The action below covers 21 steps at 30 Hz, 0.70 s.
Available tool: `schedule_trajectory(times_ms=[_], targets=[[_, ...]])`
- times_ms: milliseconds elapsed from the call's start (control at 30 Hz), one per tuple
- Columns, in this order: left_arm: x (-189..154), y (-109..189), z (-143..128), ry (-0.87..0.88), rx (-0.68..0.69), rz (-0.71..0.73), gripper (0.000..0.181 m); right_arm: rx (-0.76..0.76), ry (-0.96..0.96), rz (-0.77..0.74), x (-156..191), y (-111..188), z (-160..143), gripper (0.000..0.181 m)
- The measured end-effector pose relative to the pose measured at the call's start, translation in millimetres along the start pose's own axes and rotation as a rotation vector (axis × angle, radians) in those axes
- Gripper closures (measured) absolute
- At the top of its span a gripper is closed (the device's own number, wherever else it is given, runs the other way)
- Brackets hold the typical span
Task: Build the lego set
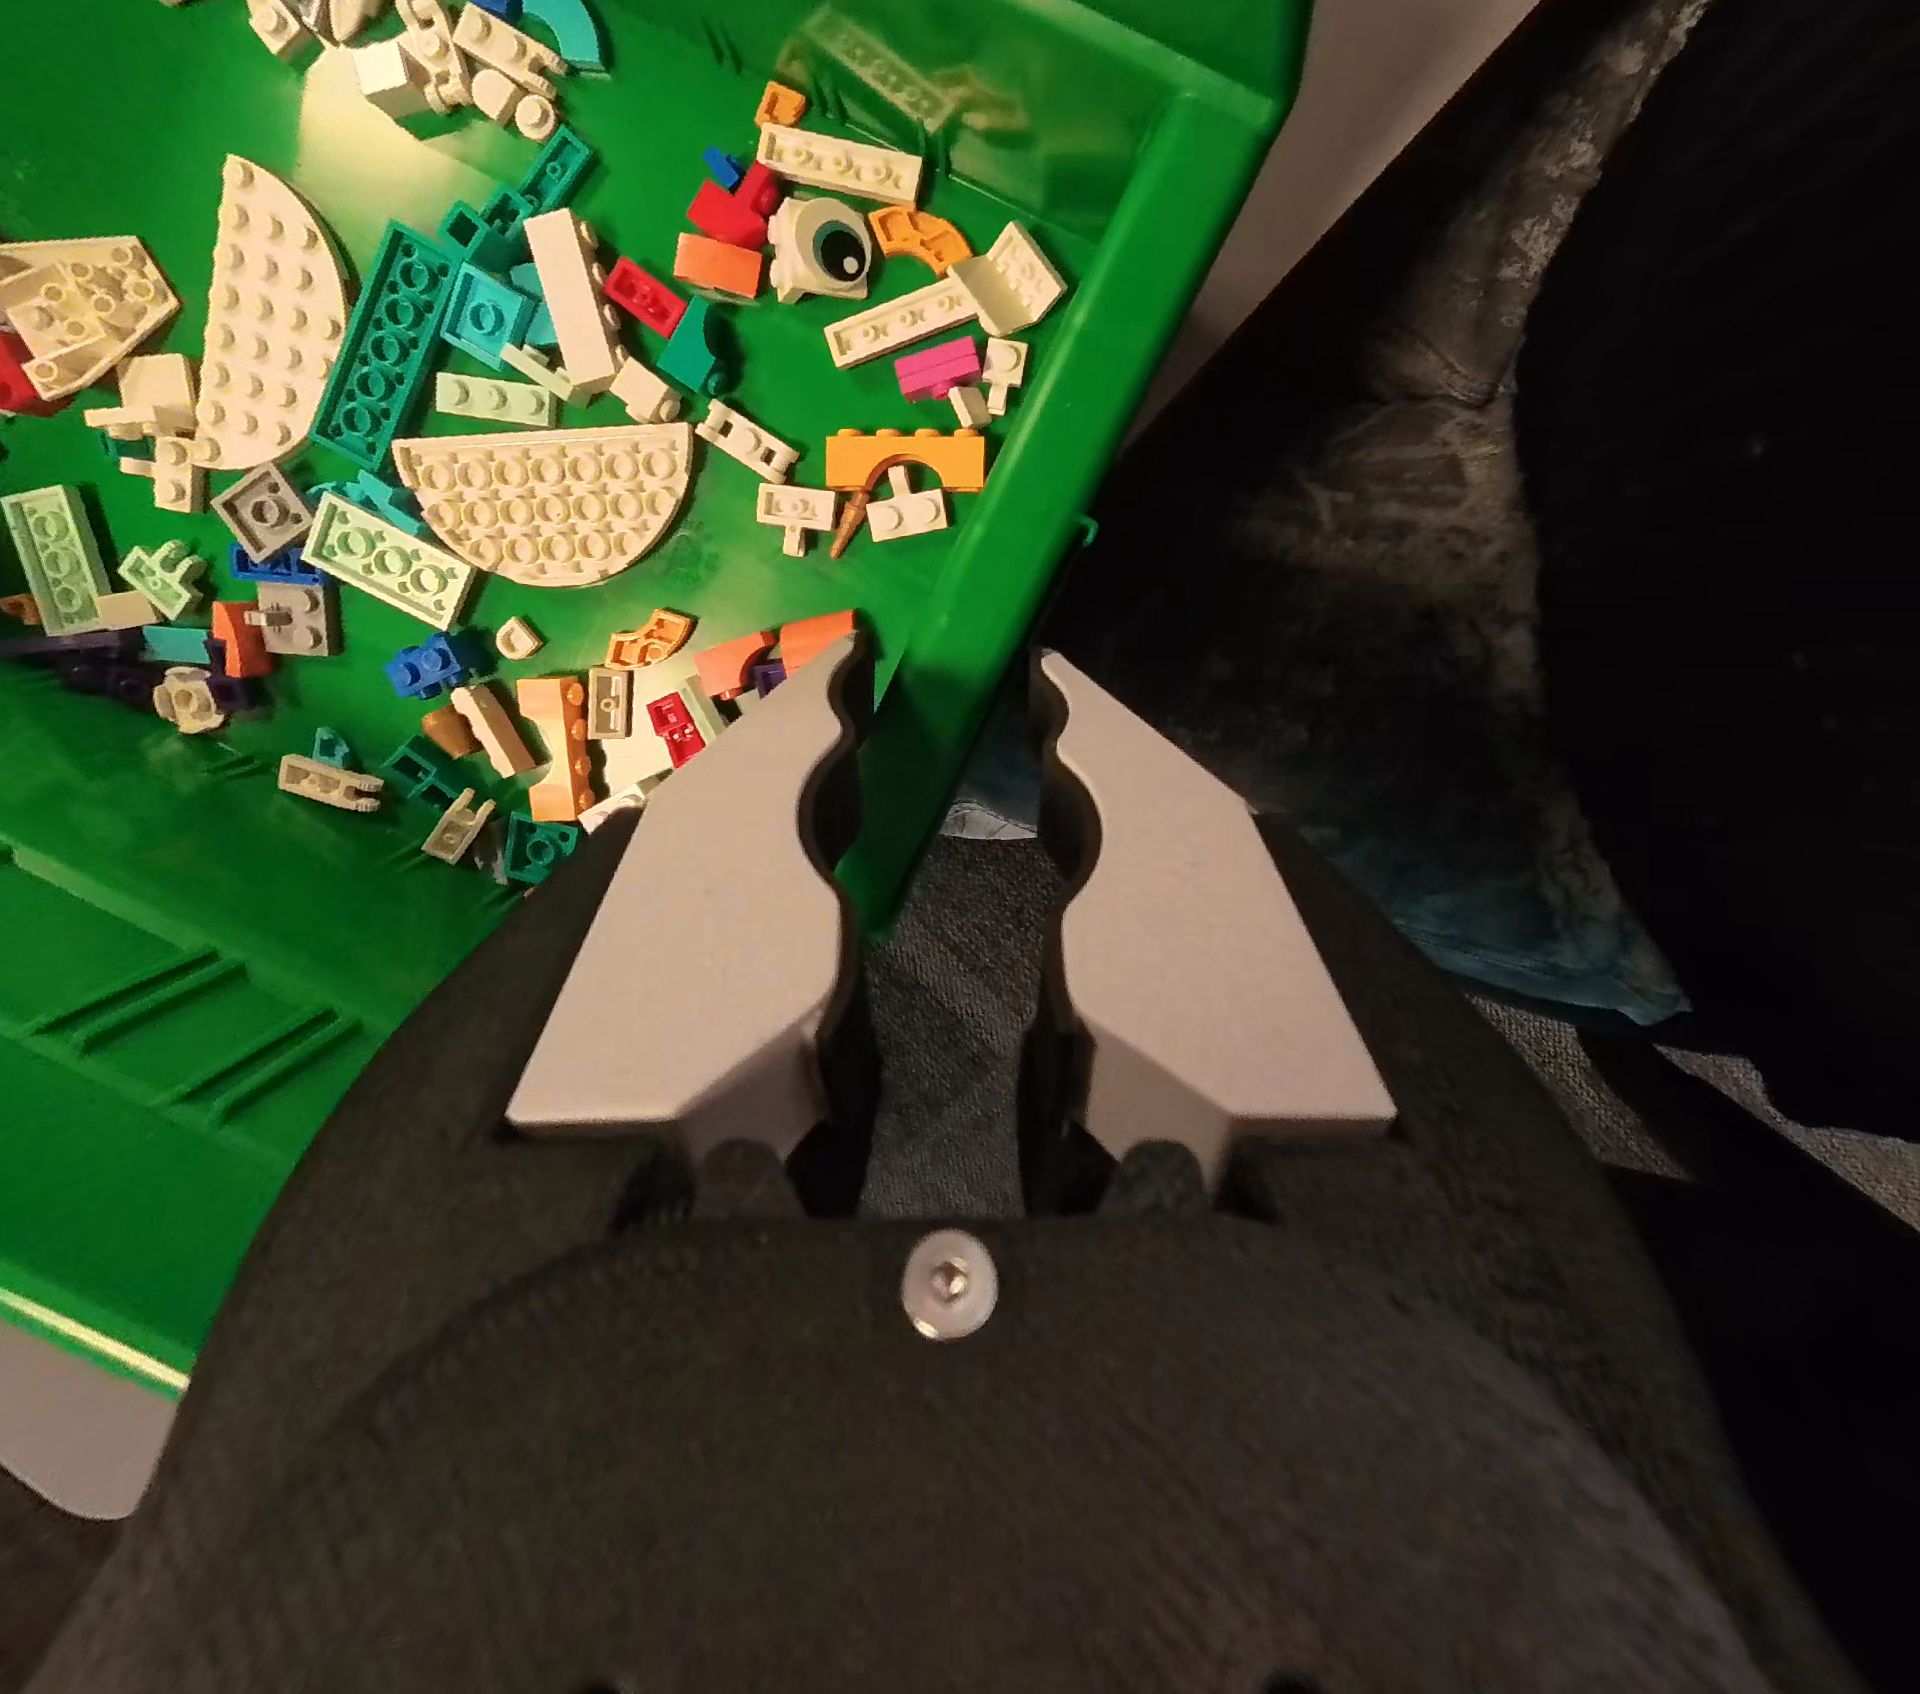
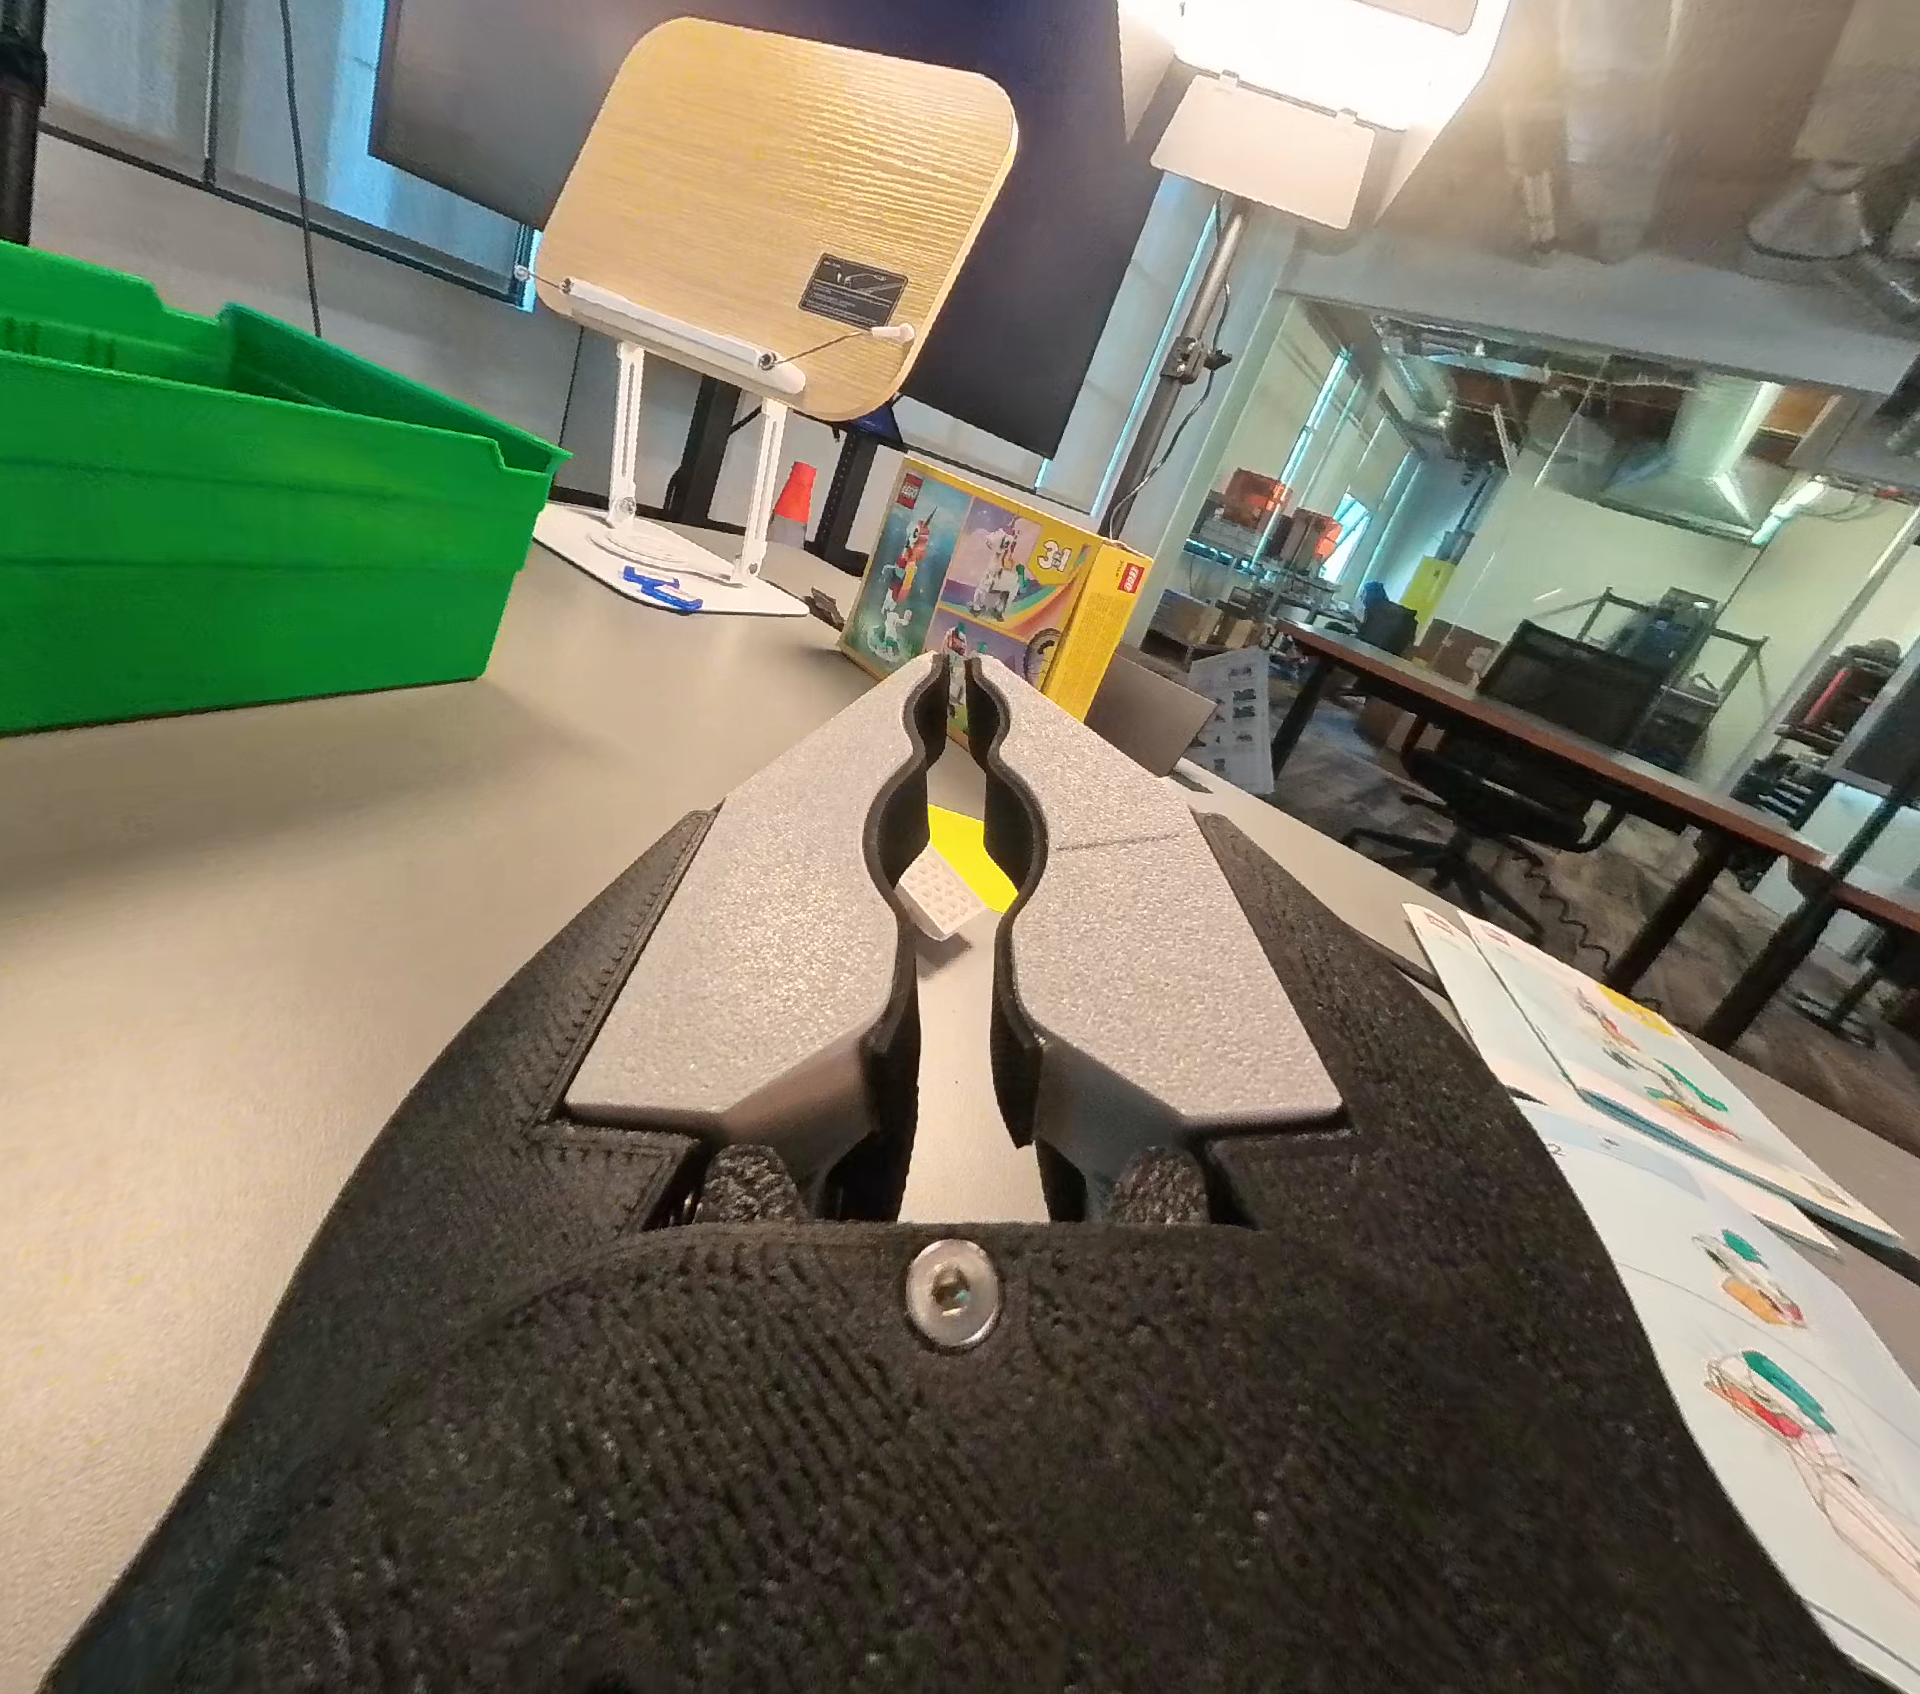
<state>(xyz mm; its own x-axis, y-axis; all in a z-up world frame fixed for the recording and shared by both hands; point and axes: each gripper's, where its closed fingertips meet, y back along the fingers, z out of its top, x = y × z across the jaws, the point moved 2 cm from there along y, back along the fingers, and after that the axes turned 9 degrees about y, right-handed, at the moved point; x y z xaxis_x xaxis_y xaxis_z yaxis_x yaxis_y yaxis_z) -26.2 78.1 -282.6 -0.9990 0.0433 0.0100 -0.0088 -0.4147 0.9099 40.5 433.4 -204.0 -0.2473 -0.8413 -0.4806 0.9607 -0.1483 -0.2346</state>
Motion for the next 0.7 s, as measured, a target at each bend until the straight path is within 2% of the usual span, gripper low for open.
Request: schedule_trajectory(times_ms=[33,333,400,467,567,700], targets=[[0,0,0,-0.005,-0.004,0.000,0.154,0.000,0.000,0.001,0,0,0,0.181],[-3,2,3,-0.034,-0.040,-0.021,0.154,0.001,0.009,0.005,1,0,0,0.181],[-2,15,10,0.017,-0.128,-0.042,0.150,0.001,0.010,0.005,2,0,0,0.181],[2,36,19,0.059,-0.243,-0.038,0.137,0.001,0.011,0.007,2,0,0,0.181],[20,66,24,0.106,-0.356,0.071,0.115,0.001,0.015,0.009,3,-1,0,0.181],[52,87,14,0.154,-0.349,0.314,0.114,0.000,0.009,0.005,2,0,0,0.181]])
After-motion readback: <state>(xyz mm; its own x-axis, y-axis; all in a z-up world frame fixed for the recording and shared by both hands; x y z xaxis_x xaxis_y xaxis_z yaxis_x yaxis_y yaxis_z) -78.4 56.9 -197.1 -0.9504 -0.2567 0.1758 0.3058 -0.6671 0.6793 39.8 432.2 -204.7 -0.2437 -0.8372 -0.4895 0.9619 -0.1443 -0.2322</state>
